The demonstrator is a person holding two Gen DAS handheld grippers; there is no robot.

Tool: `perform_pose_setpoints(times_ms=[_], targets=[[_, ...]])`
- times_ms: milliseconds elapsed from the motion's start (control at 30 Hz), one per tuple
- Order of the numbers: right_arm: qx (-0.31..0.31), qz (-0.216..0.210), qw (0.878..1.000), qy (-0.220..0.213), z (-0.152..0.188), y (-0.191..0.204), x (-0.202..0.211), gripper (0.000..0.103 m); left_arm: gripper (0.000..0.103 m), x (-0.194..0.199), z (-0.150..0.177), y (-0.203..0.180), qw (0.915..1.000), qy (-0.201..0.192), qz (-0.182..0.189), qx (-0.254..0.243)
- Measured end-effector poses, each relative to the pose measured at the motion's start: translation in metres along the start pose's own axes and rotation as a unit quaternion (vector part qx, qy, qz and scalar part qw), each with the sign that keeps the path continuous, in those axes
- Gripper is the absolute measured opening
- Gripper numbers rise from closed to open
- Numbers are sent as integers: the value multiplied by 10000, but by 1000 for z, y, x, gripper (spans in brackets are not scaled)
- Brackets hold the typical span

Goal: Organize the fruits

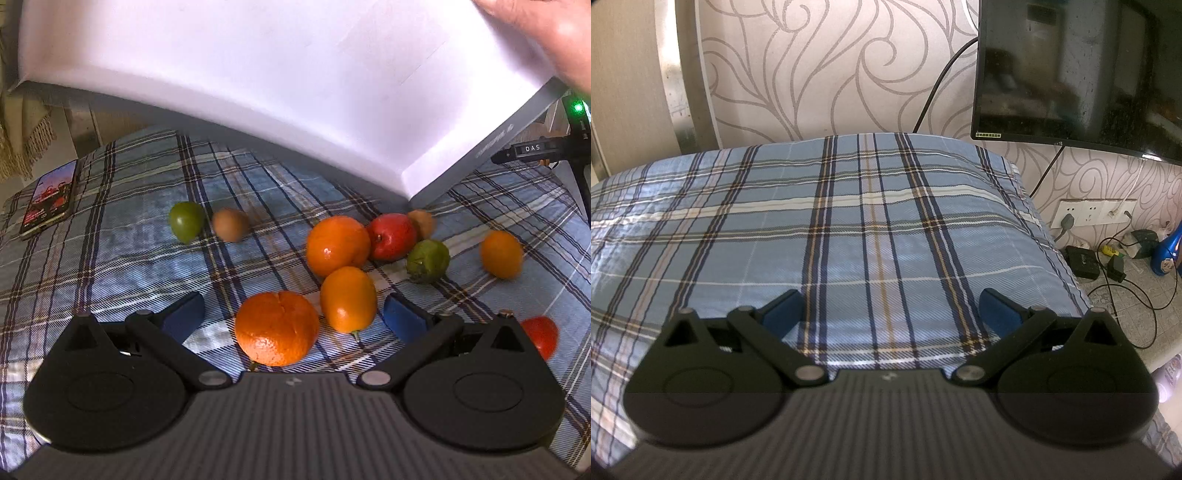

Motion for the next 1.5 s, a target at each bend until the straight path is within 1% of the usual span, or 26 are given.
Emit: perform_pose_setpoints(times_ms=[833, 1300, 1500], targets=[[0, 0, 10000, -2, 0, 1, 0, 103, 103, 1, 1, -2, 10000, -9, -3, -13], [-34, 34, 10000, -8, -1, -7, 1, 103, 103, 2, 3, 1, 10000, -19, -7, 12], [-41, 24, 10000, -8, -2, -10, 0, 103, 103, 1, 2, 0, 10000, -17, -74, 60]])
Point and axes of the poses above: each gripper's, at about its wrist camera, not at the fingertips, and x roughly against the way its jaws point, y to its left, z to its underside, the point moved 10 cm from there along -x, roughly the way its jaws point, and after that the axes turned 9 degrees about y, right-handed, at the moved point
